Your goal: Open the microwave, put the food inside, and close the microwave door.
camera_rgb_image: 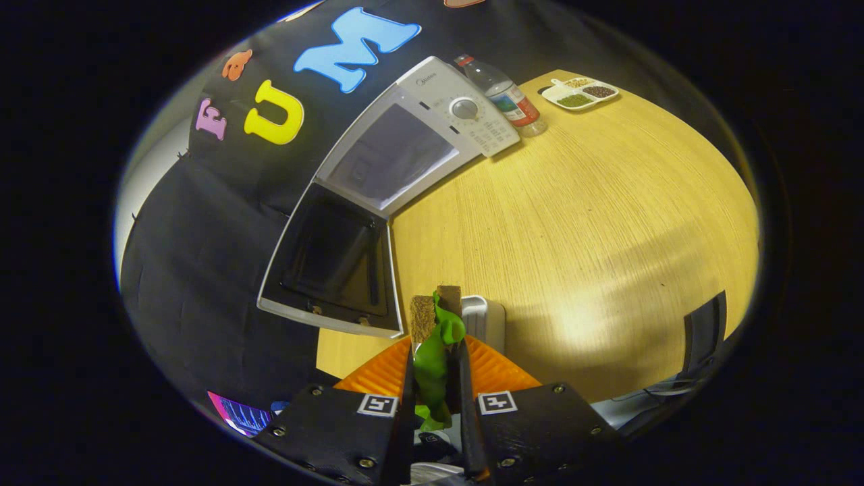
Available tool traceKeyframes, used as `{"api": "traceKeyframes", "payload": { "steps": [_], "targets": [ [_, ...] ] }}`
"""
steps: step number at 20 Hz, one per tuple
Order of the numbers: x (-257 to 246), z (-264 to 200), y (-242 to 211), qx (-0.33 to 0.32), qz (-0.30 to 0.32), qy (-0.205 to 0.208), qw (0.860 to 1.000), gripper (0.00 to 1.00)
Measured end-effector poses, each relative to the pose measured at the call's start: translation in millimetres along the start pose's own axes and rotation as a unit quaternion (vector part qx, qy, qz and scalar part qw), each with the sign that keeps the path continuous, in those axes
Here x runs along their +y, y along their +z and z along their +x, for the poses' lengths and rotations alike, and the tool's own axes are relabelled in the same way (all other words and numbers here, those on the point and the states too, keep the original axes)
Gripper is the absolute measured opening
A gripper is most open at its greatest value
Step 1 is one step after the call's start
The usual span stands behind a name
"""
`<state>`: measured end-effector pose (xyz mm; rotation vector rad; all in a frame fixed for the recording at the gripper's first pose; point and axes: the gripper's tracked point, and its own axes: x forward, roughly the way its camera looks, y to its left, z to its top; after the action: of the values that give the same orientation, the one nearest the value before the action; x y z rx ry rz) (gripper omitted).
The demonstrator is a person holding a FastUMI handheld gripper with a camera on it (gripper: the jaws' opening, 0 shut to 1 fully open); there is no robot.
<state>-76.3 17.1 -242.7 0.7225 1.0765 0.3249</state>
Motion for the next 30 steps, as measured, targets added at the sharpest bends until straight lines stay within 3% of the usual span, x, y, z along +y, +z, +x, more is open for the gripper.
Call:
{"api": "traceKeyframes", "payload": {
  "steps": [11, 19, 30],
  "targets": [
    [71.5, 65.6, 96.5, -0.121, 0.030, 0.074, 0.989, 0.29],
    [81.5, 122.2, 160.4, -0.202, 0.059, 0.058, 0.976, 0.29],
    [92.8, 210.9, 224.4, -0.273, 0.136, 0.082, 0.949, 0.28]
  ]
}}
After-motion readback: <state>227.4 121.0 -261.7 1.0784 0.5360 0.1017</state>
